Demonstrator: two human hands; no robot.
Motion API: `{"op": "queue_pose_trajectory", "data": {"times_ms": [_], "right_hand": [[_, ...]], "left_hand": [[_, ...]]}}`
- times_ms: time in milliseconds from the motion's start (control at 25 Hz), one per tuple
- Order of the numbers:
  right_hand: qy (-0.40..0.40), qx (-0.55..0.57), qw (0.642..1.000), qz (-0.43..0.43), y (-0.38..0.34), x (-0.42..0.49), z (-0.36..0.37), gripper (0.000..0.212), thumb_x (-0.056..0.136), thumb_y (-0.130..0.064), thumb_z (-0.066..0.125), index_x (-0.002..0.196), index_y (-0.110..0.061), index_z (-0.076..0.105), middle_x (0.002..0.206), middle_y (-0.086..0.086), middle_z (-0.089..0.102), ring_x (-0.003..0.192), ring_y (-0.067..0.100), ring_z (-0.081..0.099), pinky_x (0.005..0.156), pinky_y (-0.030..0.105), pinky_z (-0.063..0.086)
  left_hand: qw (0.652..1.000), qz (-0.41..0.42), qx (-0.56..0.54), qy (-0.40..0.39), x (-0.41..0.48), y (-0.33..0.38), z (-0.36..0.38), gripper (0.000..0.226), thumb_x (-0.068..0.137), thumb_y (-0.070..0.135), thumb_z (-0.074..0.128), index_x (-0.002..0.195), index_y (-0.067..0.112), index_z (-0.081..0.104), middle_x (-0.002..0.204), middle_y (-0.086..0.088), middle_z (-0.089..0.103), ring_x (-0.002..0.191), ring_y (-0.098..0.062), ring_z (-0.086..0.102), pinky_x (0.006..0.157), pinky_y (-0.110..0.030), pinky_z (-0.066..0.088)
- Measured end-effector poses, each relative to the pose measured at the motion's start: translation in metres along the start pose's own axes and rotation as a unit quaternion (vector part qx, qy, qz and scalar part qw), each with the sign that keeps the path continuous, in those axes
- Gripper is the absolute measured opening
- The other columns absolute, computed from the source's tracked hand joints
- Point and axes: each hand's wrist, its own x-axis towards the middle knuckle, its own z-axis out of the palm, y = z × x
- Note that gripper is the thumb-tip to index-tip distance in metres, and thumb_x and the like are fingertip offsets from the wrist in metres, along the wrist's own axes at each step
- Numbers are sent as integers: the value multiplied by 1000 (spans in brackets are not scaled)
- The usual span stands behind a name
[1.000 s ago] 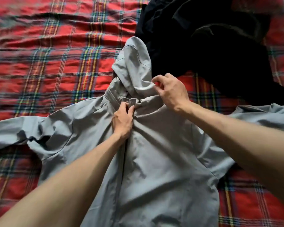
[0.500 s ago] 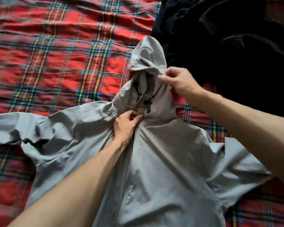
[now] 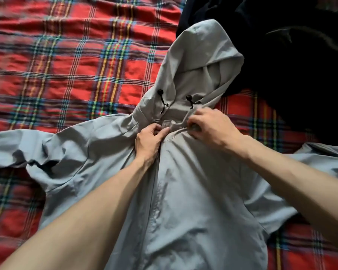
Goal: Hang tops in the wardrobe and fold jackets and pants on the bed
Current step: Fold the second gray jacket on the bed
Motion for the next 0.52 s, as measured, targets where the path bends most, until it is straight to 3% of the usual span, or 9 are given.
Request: {"op": "queue_pose_trajectory", "data": {"times_ms": [120,160,200,280,360,440,520], "right_hand": [[176,93,974,107,8,-26,-1,27,83,-37,67,105,-21,65,112,0,61,103,20,57,85,35,45],[194,135,956,172,7,-35,0,27,84,-42,67,103,-23,64,107,-3,62,98,16,57,84,34,47],[160,170,940,249,8,-43,1,30,84,-50,66,100,-24,65,101,-4,64,93,14,59,82,34,48],[0,276,894,352,12,-39,-3,38,82,-57,67,91,-20,70,85,-2,66,76,12,59,71,31,48],[-57,381,849,362,19,-19,-8,28,80,-41,77,82,-13,72,66,2,60,53,7,49,53,24,38],[-36,298,891,342,21,-1,-9,19,79,-29,77,89,-14,70,74,5,65,61,12,58,55,22,43],[54,135,942,303,14,-10,-4,28,84,-29,67,109,-17,64,105,9,66,96,26,62,82,33,48]], "left_hand": [[1000,2,-4,-2,1,-2,-1,30,82,53,70,81,23,68,70,10,69,63,1,57,65,-27,44],[1000,5,0,0,3,-1,-2,30,83,54,69,80,24,67,69,10,68,63,0,57,65,-27,43],[1000,8,5,-3,2,-1,-3,30,85,54,67,80,24,66,68,11,66,63,0,56,64,-27,42],[1000,17,11,-9,-2,3,-6,30,88,52,63,83,22,65,69,9,64,67,-6,56,63,-29,38],[999,26,30,-13,-3,9,-8,31,92,49,59,89,18,64,76,6,64,76,-16,57,65,-30,34],[998,29,58,-7,-5,11,-8,32,95,47,56,93,16,62,82,1,64,81,-21,56,66,-30,31],[997,29,65,-2,-8,13,-8,32,95,47,54,95,16,61,83,1,62,83,-22,56,67,-30,30]]}}
